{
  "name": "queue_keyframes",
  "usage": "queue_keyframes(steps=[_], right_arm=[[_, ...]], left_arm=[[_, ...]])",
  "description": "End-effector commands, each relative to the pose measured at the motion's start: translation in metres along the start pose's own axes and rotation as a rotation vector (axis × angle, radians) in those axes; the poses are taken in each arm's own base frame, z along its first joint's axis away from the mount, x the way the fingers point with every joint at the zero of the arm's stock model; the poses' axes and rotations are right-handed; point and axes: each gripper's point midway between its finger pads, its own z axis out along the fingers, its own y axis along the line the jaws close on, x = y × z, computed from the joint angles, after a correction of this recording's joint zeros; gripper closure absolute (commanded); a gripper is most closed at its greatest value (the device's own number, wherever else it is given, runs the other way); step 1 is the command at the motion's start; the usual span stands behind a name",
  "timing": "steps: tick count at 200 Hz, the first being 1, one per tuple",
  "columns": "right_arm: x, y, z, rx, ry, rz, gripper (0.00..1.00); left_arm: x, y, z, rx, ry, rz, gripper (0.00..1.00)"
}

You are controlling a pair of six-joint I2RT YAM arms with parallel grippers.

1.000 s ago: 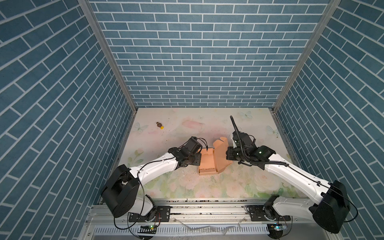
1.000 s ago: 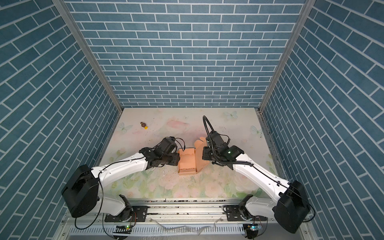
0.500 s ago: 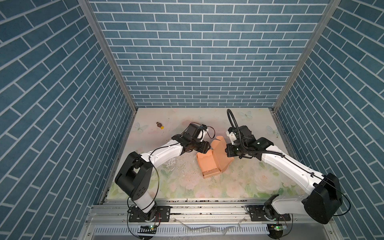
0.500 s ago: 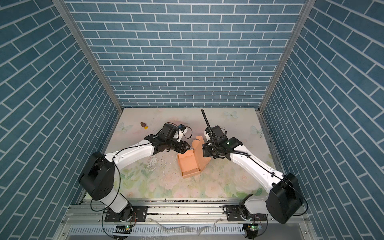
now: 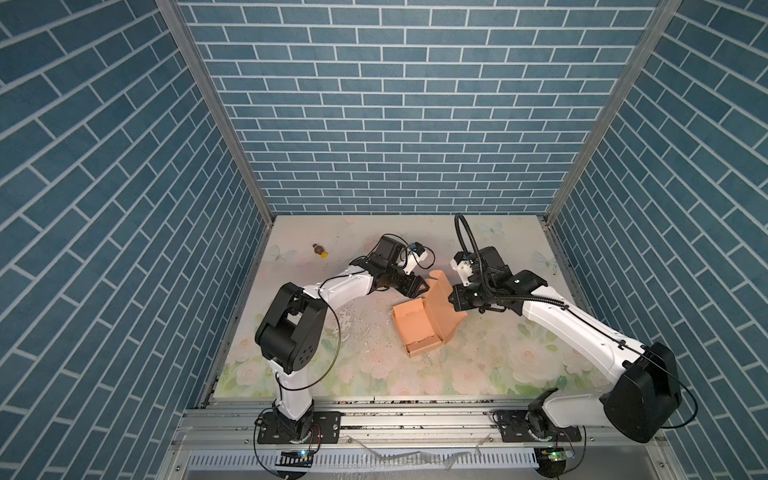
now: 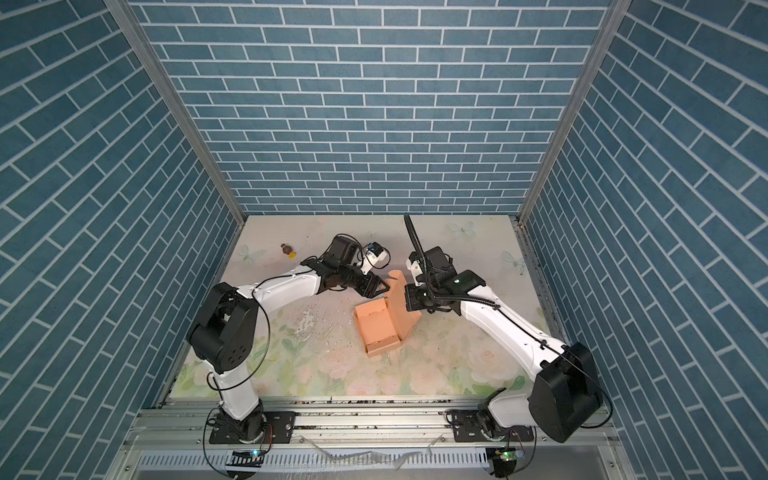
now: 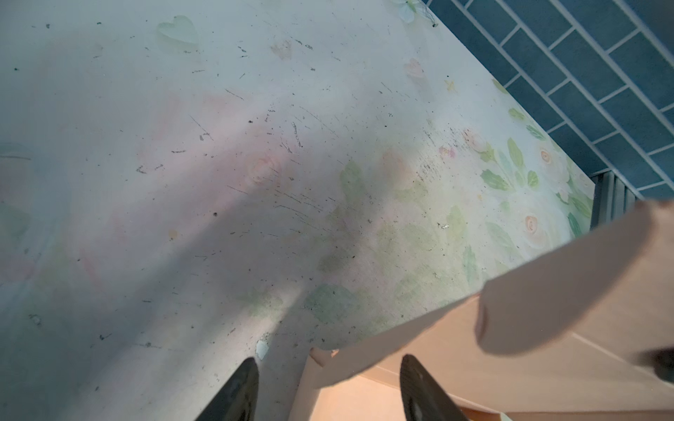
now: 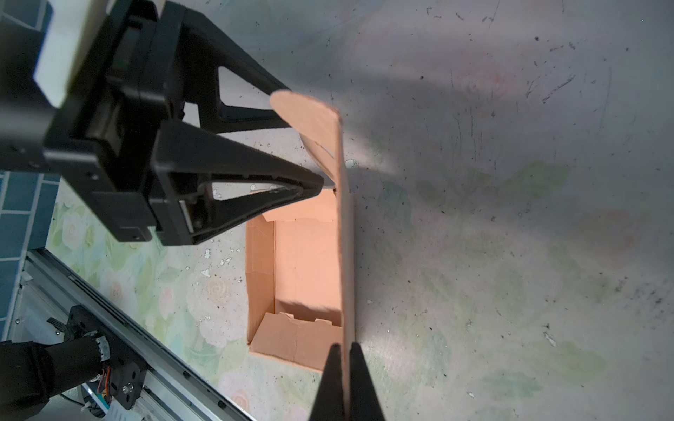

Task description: Fold the paper box

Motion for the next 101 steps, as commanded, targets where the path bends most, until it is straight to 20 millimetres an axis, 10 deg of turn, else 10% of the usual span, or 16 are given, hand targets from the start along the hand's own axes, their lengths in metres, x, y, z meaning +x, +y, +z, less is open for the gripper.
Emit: queue_keyframes(steps=[1, 101], right_arm=[[-0.004, 0.006, -0.003, -0.026, 0.006, -0.041, 1.0], [-0.011, 0.003, -0.001, -0.018, -0.003, -0.031, 1.0]], left_arm=[[-0.017, -0.011, 0.0, 0.082, -0.03, 0.082, 0.36], [-0.012, -0.024, 0.004, 0.177, -0.012, 0.074, 0.59]])
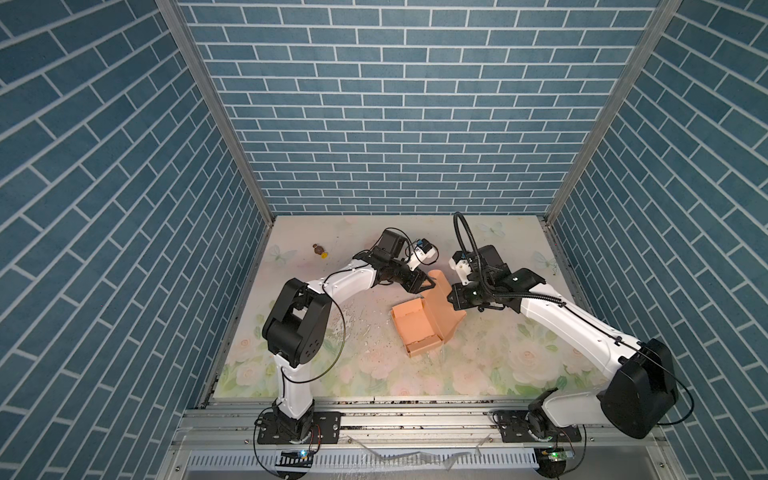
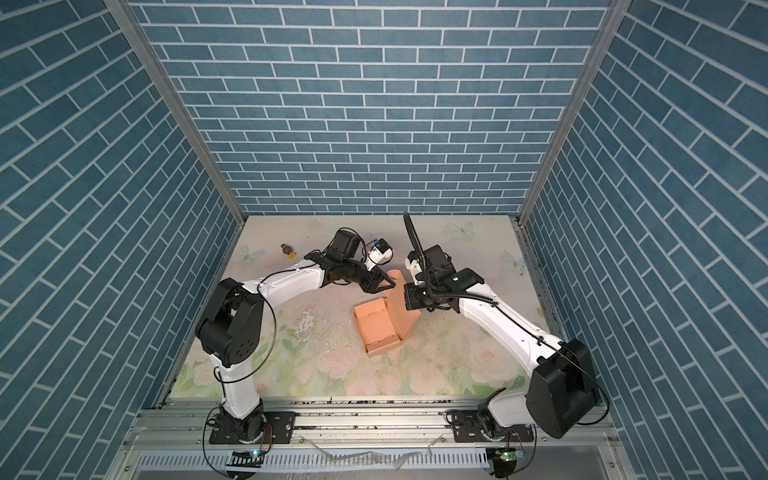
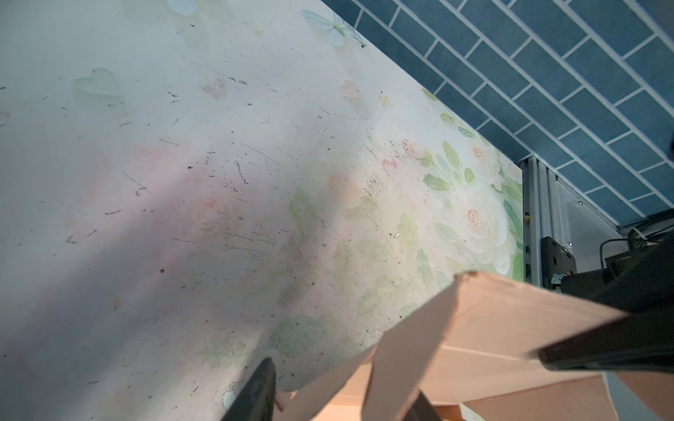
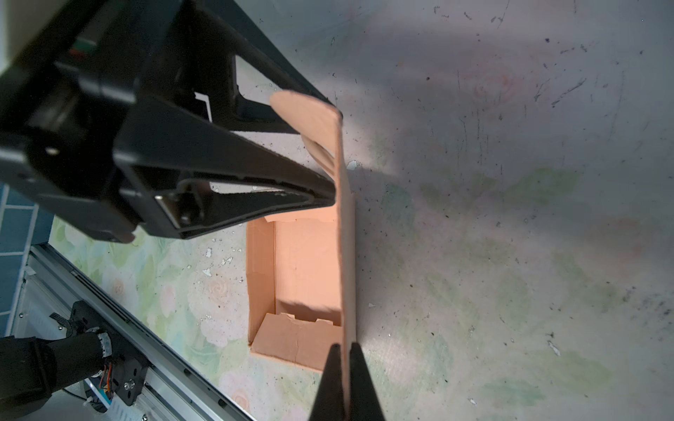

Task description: Fold the paper box

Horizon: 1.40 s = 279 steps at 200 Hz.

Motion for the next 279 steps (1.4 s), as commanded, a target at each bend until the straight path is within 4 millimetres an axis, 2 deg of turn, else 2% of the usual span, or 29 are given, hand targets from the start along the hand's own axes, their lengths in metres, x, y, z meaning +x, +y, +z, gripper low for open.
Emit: queue_keyframes(steps=[1, 24, 92, 118, 146, 171, 200, 212, 236, 255, 279], right_arm=[[-0.008, 0.003, -0.004, -0.011, -0.013, -0.022, 1.0], [-0.009, 0.002, -0.004, -0.01, -0.016, -0.02, 1.0], [-0.01, 0.0, -0.002, -0.005, -0.014, -0.018, 1.0], [-0.011, -0.001, 0.0, -0.007, -0.017, -0.015, 1.0], [-0.012, 0.001, 0.001, -0.017, -0.019, -0.006, 1.0], [-0.012, 0.001, 0.001, -0.02, -0.022, -0.005, 1.0], [-0.015, 0.001, -0.001, -0.017, -0.035, -0.009, 1.0], [-0.017, 0.001, -0.001, -0.013, -0.04, -0.012, 0.94], [-0.024, -0.004, -0.01, 0.033, -0.072, -0.013, 0.69], [-0.033, -0.013, -0.026, 0.097, -0.145, -0.009, 0.53], [-0.041, -0.021, -0.046, 0.137, -0.274, 0.027, 0.45]], left_arm=[[0.004, -0.003, 0.0, 0.02, 0.003, -0.005, 0.59], [0.005, -0.003, 0.001, 0.008, 0.006, -0.002, 0.66], [0.012, -0.002, -0.003, -0.02, 0.004, -0.007, 0.77], [0.01, -0.001, -0.003, -0.029, -0.012, -0.011, 0.89], [0.007, -0.001, -0.002, -0.042, -0.029, -0.01, 0.97], [0.006, -0.004, -0.002, -0.049, -0.034, -0.004, 1.0], [0.006, 0.003, -0.006, -0.095, -0.046, -0.033, 1.0], [0.004, 0.007, -0.008, -0.13, -0.056, -0.053, 1.0], [0.009, 0.022, -0.015, -0.236, -0.062, -0.11, 1.0], [0.015, 0.035, -0.023, -0.331, -0.076, -0.169, 1.0], [0.021, 0.046, -0.034, -0.433, -0.127, -0.267, 1.0]])
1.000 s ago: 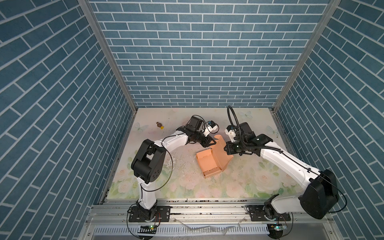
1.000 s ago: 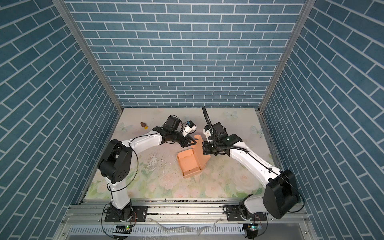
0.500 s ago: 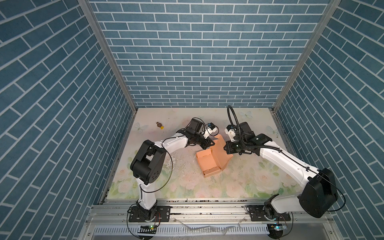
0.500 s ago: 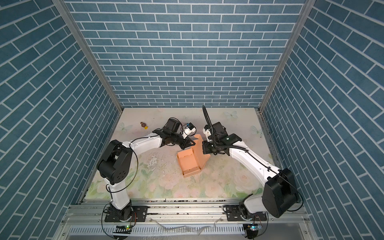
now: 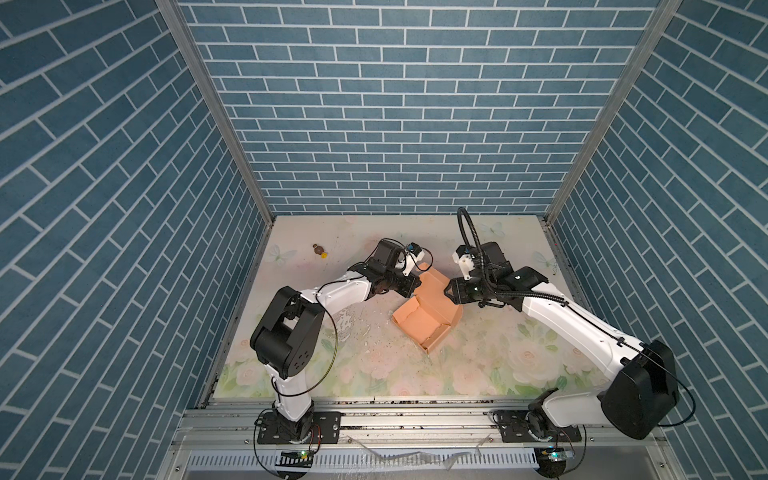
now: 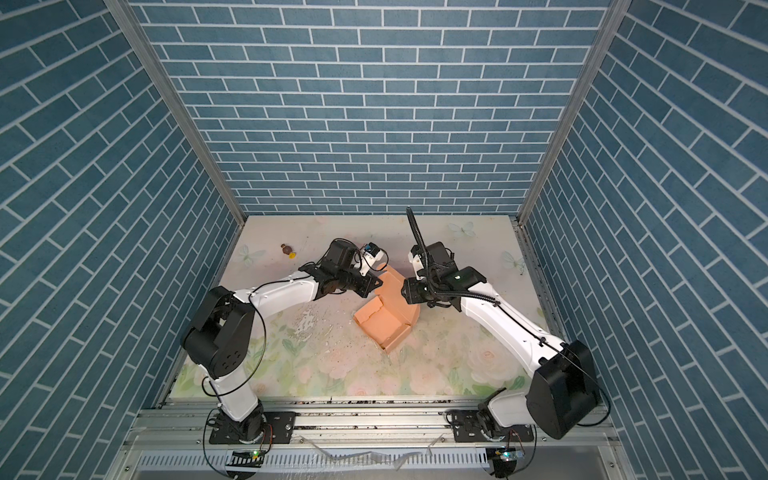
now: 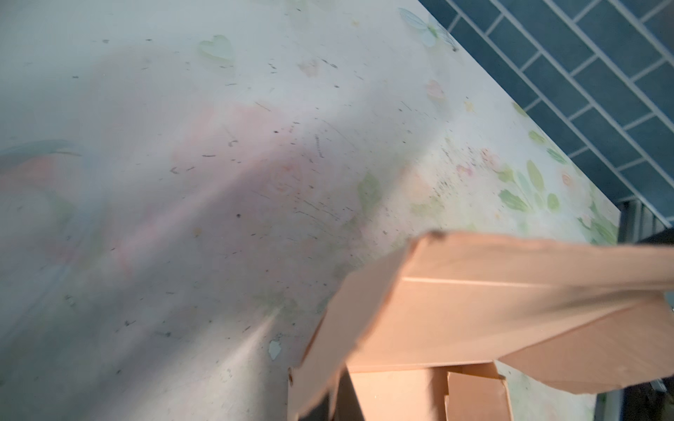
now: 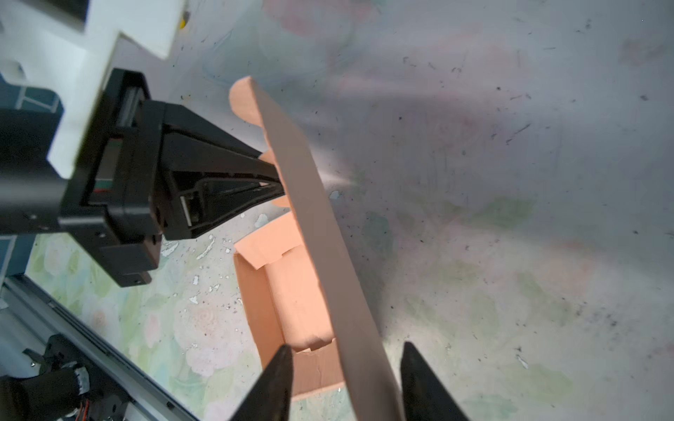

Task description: Fold the paper box

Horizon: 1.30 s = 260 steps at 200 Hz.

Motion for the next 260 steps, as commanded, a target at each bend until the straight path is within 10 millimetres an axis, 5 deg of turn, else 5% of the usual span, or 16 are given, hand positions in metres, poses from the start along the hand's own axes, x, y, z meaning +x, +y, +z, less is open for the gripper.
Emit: queue_keyframes(steps=[1, 38, 85, 166, 260], right_arm=[[-0.02, -0.012, -0.027, 0.063, -0.16, 0.032, 0.45], [-0.018, -0.023, -0.038, 0.071, -0.316, 0.085, 0.43], [-0.004, -0.029, -0.027, 0.044, -0.368, 0.109, 0.41], [0.013, -0.027, 0.006, -0.031, -0.373, 0.118, 0.44], [0.004, -0.027, 0.037, -0.014, -0.365, 0.036, 0.46]], left_arm=[[-0.008, 0.019, -0.013, -0.144, -0.079, -0.113, 1.0], [0.002, 0.021, -0.033, -0.312, -0.133, -0.147, 1.0], [0.015, 0.022, -0.052, -0.424, -0.207, -0.209, 1.0], [0.027, 0.016, -0.054, -0.393, -0.213, -0.232, 1.0], [0.028, 0.01, -0.058, -0.356, -0.212, -0.227, 1.0]])
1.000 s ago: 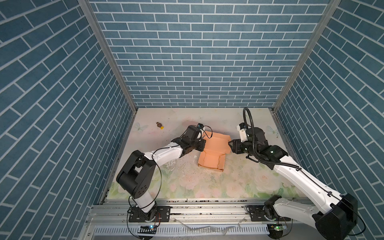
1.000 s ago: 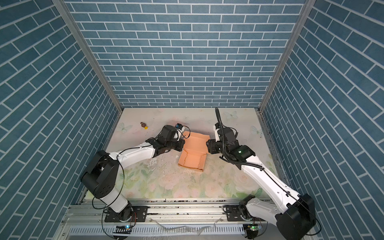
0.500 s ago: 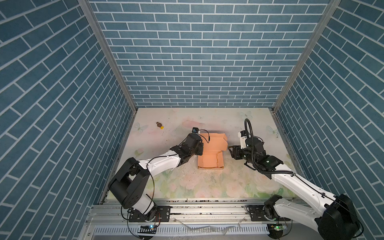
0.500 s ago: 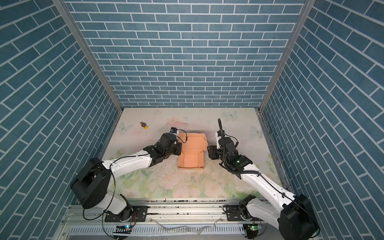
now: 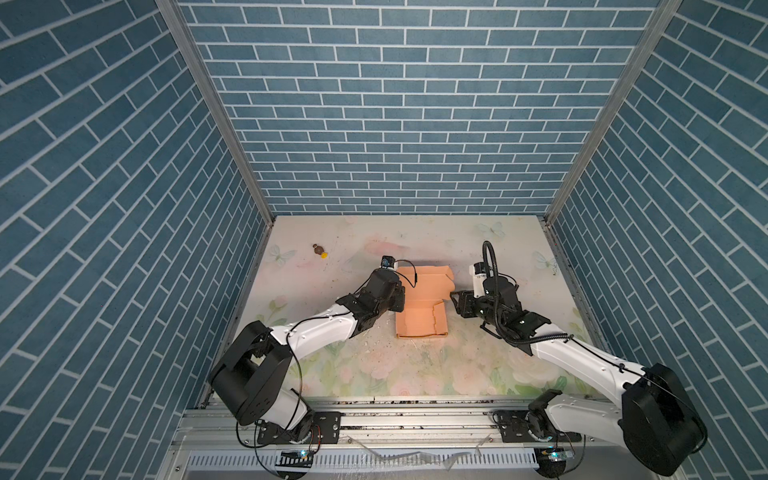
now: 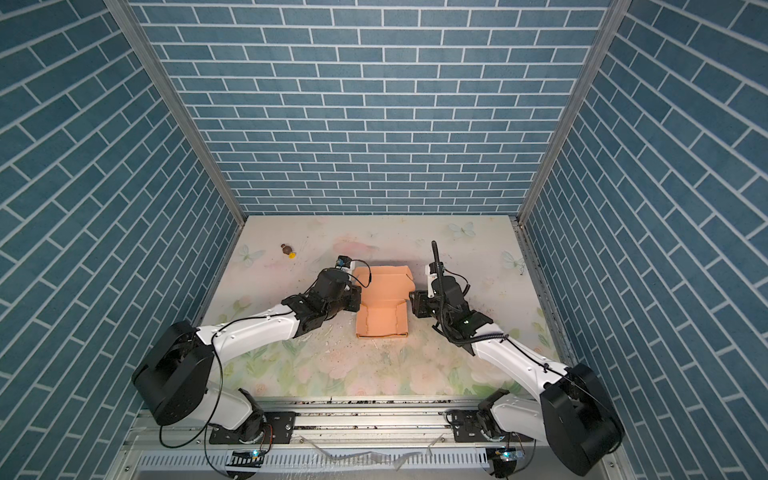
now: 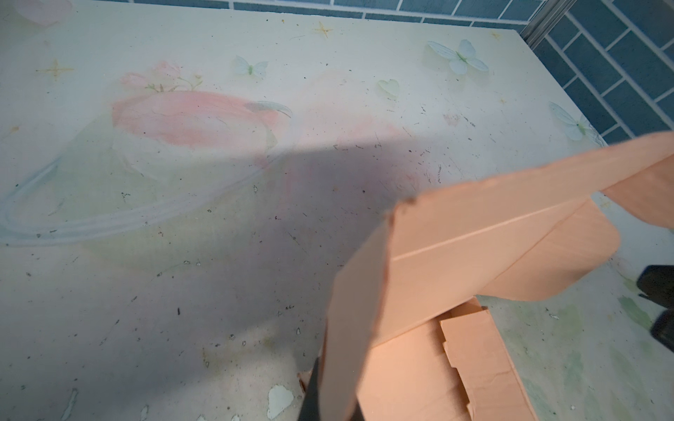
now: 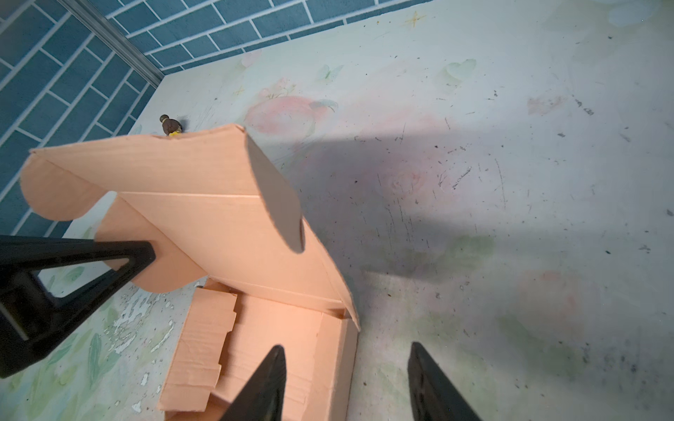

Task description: Fold the paper box

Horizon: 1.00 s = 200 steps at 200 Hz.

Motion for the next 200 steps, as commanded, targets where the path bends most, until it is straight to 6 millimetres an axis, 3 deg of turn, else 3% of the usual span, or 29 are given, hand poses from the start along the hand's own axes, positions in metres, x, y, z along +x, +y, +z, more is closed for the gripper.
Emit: queue_keyframes(steps=[1, 42, 98, 150, 181, 200], right_arm=[[-0.016, 0.009, 0.006, -0.021, -0.04, -0.056, 0.46], [-0.026, 0.009, 0.022, 0.006, -0.041, -0.114, 0.49], [-0.042, 0.021, 0.026, -0.015, -0.038, -0.138, 0.75], [-0.033, 0.01, 0.013, 0.047, 0.025, -0.197, 0.98], [-0.029, 0.004, 0.009, 0.066, 0.024, -0.251, 0.98], [-0.034, 0.001, 0.004, 0.086, 0.047, -0.259, 0.89]], left_arm=[[-0.003, -0.005, -0.004, 0.025, -0.012, -0.002, 1.0], [-0.001, -0.01, -0.005, 0.058, -0.004, -0.001, 1.0], [-0.001, -0.013, -0.001, 0.069, -0.008, -0.025, 1.0], [0.002, -0.019, 0.003, 0.074, 0.029, -0.054, 0.99], [0.001, -0.023, 0.0, 0.063, 0.047, -0.039, 0.99], [0.002, -0.025, -0.002, 0.059, 0.06, -0.014, 0.99]])
